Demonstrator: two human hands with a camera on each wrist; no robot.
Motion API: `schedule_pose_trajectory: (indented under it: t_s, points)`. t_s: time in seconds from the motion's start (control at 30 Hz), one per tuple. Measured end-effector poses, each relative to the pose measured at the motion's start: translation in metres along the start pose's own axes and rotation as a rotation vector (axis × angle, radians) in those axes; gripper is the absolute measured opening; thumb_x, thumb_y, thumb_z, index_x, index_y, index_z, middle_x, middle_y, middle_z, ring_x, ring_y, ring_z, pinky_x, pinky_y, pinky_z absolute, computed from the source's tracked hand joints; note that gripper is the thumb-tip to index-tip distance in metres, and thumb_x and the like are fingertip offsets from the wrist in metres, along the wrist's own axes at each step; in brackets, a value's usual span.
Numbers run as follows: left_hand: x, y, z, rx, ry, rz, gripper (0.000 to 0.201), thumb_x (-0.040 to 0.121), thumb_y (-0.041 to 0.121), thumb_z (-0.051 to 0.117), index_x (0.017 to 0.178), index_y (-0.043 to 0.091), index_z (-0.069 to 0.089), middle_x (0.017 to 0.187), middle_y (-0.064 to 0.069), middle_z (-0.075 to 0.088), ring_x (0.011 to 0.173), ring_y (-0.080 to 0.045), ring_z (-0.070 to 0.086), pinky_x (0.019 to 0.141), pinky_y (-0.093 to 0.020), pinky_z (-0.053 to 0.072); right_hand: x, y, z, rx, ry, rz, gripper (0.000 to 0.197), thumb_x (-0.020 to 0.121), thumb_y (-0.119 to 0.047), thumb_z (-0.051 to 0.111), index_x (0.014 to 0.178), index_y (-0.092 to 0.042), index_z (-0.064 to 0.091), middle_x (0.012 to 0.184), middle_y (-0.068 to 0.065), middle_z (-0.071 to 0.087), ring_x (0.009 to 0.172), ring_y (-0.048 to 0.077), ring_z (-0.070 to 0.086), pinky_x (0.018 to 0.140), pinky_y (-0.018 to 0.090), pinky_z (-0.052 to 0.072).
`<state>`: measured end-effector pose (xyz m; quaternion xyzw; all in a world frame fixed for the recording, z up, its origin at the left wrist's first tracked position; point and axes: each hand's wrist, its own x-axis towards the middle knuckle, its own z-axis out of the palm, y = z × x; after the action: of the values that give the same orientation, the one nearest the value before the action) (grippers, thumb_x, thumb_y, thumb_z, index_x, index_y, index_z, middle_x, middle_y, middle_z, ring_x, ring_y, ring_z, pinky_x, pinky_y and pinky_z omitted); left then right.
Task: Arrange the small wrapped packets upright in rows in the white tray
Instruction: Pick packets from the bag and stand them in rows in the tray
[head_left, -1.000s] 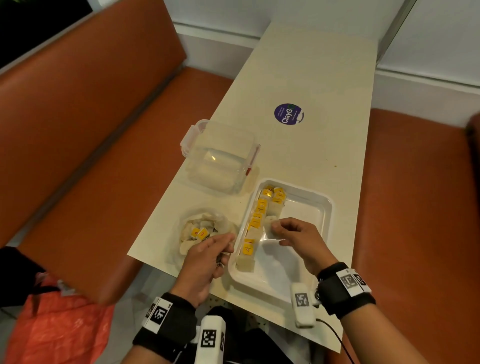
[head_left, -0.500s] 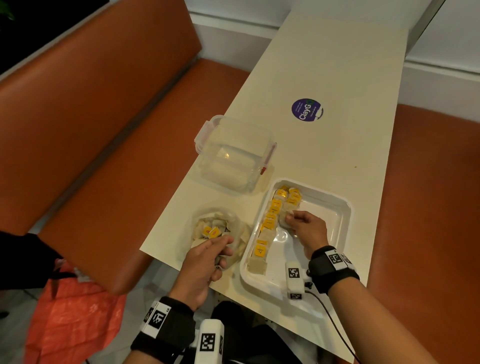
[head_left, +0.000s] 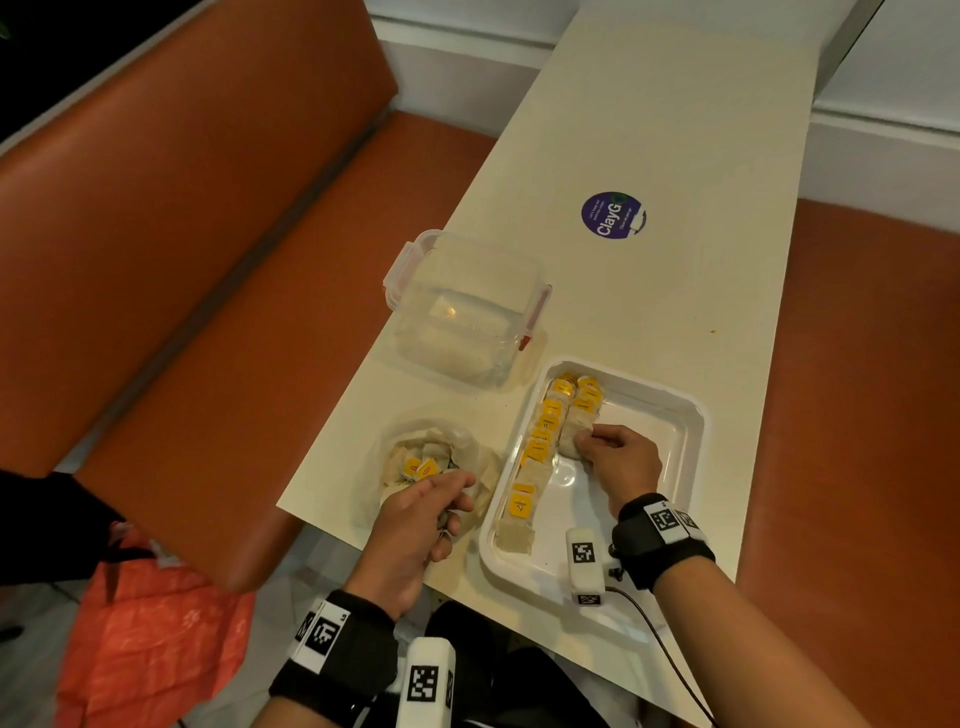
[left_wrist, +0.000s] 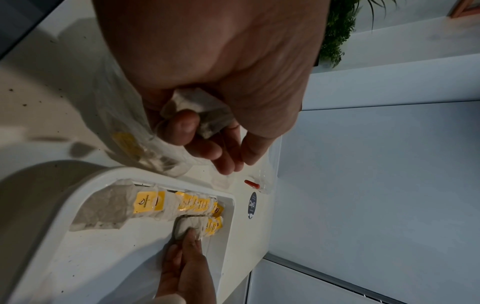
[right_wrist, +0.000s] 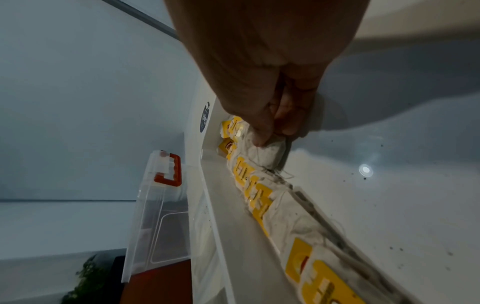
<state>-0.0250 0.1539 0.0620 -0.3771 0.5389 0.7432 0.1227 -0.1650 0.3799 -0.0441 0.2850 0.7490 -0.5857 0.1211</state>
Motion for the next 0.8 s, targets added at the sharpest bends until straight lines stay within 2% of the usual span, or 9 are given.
schedule_pose_trajectory:
  t_s: [0.1,0.23,0.4,0.5,0.57,0.63,0.67,0.73,0.8]
  points:
    - [0.0,0.0,0.002,-0.001,-0.002,-0.005,0.021,0.099,0.026,0.07,0.11,0.01,0.079,0.086,-0.005,0.067,0.064,-0.01,0.05,0.049,-0.023,0.032,-0.004,-0.003,-0.003,-0.096,0.044,-0.071,0.032,0.075,-0.022,0.091,0.1,-0.019,0.072,0.093,-0.002,0.074,0.087,0.015,0.07,0.087,0.031,0.057]
    - [-0.001,0.0,0.003,-0.005,-0.008,-0.008,0.021,0.098,0.026,0.07,0.109,0.011,0.079,0.087,-0.005,0.067,0.064,-0.009,0.05,0.05,-0.023,0.032,-0.012,-0.007,-0.005,-0.161,-0.005,-0.164,0.032,0.071,-0.016,0.093,0.093,-0.018,0.07,0.09,-0.004,0.068,0.081,0.01,0.064,0.072,0.018,0.048]
    - [-0.002,0.001,0.006,0.0,-0.005,-0.016,0.021,0.098,0.026,0.07,0.109,0.01,0.079,0.087,-0.005,0.067,0.064,-0.009,0.05,0.05,-0.023,0.032,-0.009,0.0,0.0,-0.253,-0.082,-0.219,0.027,0.069,-0.008,0.093,0.087,-0.018,0.074,0.091,0.0,0.073,0.08,0.014,0.068,0.078,0.022,0.059]
    - [-0.004,0.001,0.008,0.01,-0.009,-0.023,0.022,0.097,0.026,0.071,0.109,0.008,0.078,0.086,-0.005,0.066,0.064,-0.009,0.049,0.051,-0.023,0.031,-0.007,-0.002,0.0,-0.29,-0.085,-0.239,0.026,0.071,-0.01,0.092,0.089,-0.018,0.076,0.092,0.001,0.074,0.078,0.011,0.067,0.066,0.004,0.05]
    - [-0.006,0.002,0.01,0.011,-0.01,-0.026,0.023,0.097,0.026,0.07,0.109,0.008,0.078,0.086,-0.005,0.066,0.063,-0.009,0.049,0.05,-0.023,0.031,-0.011,-0.008,-0.003,-0.289,-0.084,-0.241,0.026,0.071,-0.011,0.091,0.091,-0.018,0.077,0.093,0.0,0.075,0.081,0.01,0.068,0.072,0.008,0.053]
    - [-0.008,0.003,0.012,-0.009,-0.012,-0.035,0.026,0.099,0.029,0.069,0.111,0.007,0.077,0.086,-0.006,0.066,0.062,-0.009,0.05,0.049,-0.023,0.032,-0.02,-0.018,-0.007,-0.284,-0.086,-0.242,0.027,0.072,-0.014,0.092,0.094,-0.019,0.077,0.096,-0.002,0.074,0.085,0.01,0.068,0.084,0.025,0.058]
    - [-0.009,0.004,0.014,-0.032,-0.014,-0.047,0.03,0.1,0.033,0.068,0.112,0.007,0.077,0.087,-0.006,0.066,0.062,-0.009,0.052,0.049,-0.023,0.032,-0.027,-0.026,-0.009,-0.284,-0.096,-0.244,0.026,0.073,-0.017,0.092,0.094,-0.021,0.077,0.096,-0.003,0.073,0.085,0.01,0.068,0.085,0.028,0.058]
    - [-0.011,0.008,0.019,-0.122,-0.039,-0.092,0.044,0.101,0.045,0.062,0.119,0.007,0.074,0.09,-0.007,0.071,0.065,-0.012,0.059,0.049,-0.024,0.033,-0.048,-0.044,-0.014,-0.281,-0.175,-0.271,0.024,0.074,-0.024,0.093,0.093,-0.026,0.078,0.094,-0.006,0.074,0.081,0.01,0.069,0.079,0.024,0.056]
    - [-0.012,0.012,0.024,-0.241,-0.104,-0.147,0.061,0.102,0.059,0.051,0.129,0.007,0.068,0.103,-0.011,0.076,0.074,-0.017,0.067,0.046,-0.024,0.036,-0.075,-0.064,-0.02,-0.313,-0.341,-0.35,0.023,0.072,-0.031,0.094,0.089,-0.032,0.079,0.089,-0.009,0.075,0.076,0.01,0.068,0.072,0.018,0.053]
